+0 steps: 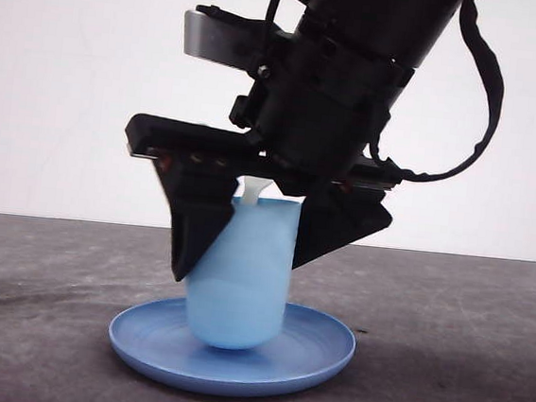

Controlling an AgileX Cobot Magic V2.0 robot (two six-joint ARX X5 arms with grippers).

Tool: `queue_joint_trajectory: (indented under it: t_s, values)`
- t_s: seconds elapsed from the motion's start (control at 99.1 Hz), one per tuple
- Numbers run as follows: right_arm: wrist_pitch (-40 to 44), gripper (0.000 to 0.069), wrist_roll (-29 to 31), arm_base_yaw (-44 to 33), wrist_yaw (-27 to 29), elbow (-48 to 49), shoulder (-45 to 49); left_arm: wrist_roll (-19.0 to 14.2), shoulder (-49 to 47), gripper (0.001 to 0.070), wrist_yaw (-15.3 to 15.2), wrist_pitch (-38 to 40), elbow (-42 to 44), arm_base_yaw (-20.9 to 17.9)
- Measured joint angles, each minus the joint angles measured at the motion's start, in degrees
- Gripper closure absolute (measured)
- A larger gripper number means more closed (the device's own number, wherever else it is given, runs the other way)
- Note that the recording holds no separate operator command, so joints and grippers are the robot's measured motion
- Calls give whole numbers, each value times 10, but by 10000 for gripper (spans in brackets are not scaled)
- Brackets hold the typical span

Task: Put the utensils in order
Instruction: 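Lift the cup with the right gripper and set it on the blue plate, then open the right gripper and raise it away from the cup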

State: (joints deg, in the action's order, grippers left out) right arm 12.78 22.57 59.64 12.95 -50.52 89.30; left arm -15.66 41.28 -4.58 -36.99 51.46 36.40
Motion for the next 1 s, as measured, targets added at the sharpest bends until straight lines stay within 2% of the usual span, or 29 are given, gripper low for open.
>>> queue_joint_trajectory:
  t_s: [0.101, 0.303, 0.636, 0.737, 0.828, 0.999]
  values:
    - [6, 123, 0, 0, -5, 0, 0, 0, 0, 435, 0, 0, 0, 0]
    - [48, 114, 2, 3, -16, 0, -17, 0, 0, 435, 0, -1, 0, 0]
    - [196, 114, 3, 4, -24, 0, -183, 0, 0, 435, 0, -1, 0, 0]
    - [214, 114, 3, 4, -22, 0, -249, 0, 0, 435, 0, -1, 0, 0]
    - [210, 114, 3, 4, 2, 0, -309, 0, -5, 435, 0, -1, 0, 0]
    - [194, 114, 2, 4, 82, 0, -406, 0, -35, 435, 0, -2, 0, 0]
